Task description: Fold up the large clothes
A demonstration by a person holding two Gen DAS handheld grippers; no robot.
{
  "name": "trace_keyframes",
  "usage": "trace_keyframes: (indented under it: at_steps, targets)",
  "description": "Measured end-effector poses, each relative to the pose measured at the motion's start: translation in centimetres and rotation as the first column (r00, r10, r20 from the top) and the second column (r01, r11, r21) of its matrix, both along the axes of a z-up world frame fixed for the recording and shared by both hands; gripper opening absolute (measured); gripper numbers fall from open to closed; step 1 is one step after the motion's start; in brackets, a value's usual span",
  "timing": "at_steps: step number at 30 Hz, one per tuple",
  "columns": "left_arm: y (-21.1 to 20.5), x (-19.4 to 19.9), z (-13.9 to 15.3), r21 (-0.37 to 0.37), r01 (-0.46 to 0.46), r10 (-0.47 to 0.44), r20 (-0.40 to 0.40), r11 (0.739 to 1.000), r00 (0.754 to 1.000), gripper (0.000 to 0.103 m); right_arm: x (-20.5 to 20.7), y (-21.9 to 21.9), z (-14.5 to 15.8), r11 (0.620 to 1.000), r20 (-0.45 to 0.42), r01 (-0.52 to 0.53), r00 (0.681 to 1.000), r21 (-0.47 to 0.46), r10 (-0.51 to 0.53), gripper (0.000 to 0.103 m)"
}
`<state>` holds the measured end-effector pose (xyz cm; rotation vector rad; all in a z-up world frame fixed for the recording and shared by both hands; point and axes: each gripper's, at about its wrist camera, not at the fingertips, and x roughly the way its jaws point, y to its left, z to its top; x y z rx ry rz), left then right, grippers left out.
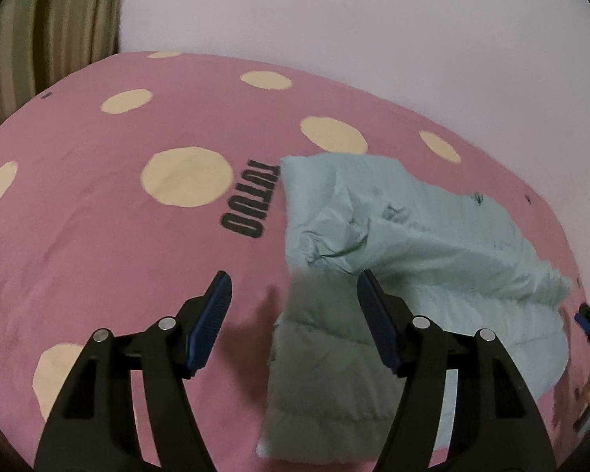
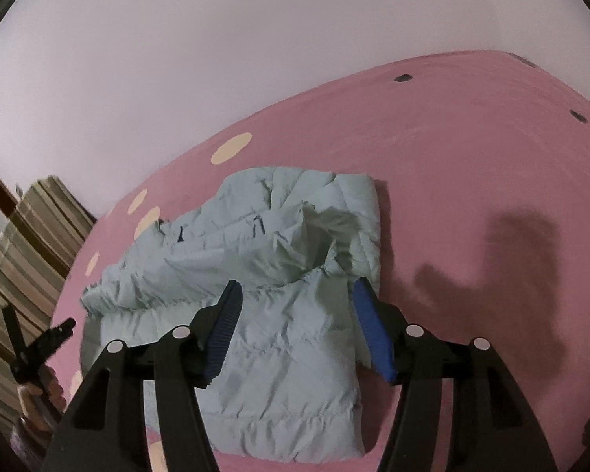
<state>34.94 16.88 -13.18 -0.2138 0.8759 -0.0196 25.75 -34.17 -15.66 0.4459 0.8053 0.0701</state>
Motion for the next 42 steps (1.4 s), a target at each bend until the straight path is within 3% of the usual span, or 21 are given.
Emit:
trace_keyframes:
  at_steps: [4, 11, 13, 14, 16, 19, 24, 32, 38, 42]
  targets:
    - [-1.1, 2.3, -0.8, -0.001, 0.07, -0.07, -0.021, 0.998, 0.997, 0.066, 2.4, 0.5, -0.5, 0.998, -0.012, -0.036, 0.999, -0.06, 0.035, 0.059]
    - [-2.0, 6.7, -3.3, -0.06, 0.144, -0.149, -0.096, 0.988, 0.984, 0.065, 6.8, 0.2, -2.6, 0.994, -0.049, -0.09, 0.995, -0.057, 0.088, 0.059]
    - [-2.7, 7.1, -3.8, -0.03, 0.17, -0.173, -0.106, 0.985, 0.979, 0.049, 7.5, 0.4, -3.3, 0.993, -0.072, -0.112, 0.991, -0.042, 0.109, 0.057]
    - [-3.0, 7.2, -4.0, -0.007, 0.186, -0.186, -0.11, 0.983, 0.976, 0.045, 7.8, 0.6, -3.6, 0.992, -0.08, -0.118, 0.99, -0.048, 0.114, 0.046]
    - [-3.7, 7.0, -3.9, 0.045, 0.211, -0.206, -0.1, 0.976, 0.974, 0.027, 8.0, 1.1, -3.9, 0.988, -0.088, -0.137, 0.987, -0.068, 0.131, 0.026]
    - [-4.3, 6.4, -3.1, 0.095, 0.214, -0.208, -0.073, 0.972, 0.975, 0.01, 7.5, 1.5, -3.5, 0.988, -0.062, -0.132, 0.99, -0.079, 0.127, 0.014]
    - [-4.1, 4.4, -0.6, 0.115, 0.177, -0.179, 0.003, 0.978, 0.984, 0.007, 4.8, 2.1, -1.0, 0.984, 0.02, -0.1, 0.994, -0.145, 0.104, 0.011]
    - [-3.9, 1.7, 3.8, 0.127, 0.142, -0.156, 0.112, 0.982, 0.981, 0.005, 1.4, 2.0, 3.5, 0.986, 0.137, -0.069, 0.986, -0.155, 0.09, 0.011]
    - [-4.9, 5.6, 6.5, 0.161, 0.102, -0.127, 0.157, 0.982, 0.979, 0.005, 4.5, 2.3, 6.4, 0.983, 0.185, -0.036, 0.98, -0.179, 0.069, 0.011]
    - [-5.6, 10.2, 6.1, 0.183, 0.062, -0.09, 0.149, 0.981, 0.985, 0.005, 8.9, 2.4, 6.4, 0.982, 0.178, -0.011, 0.983, -0.189, 0.045, 0.011]
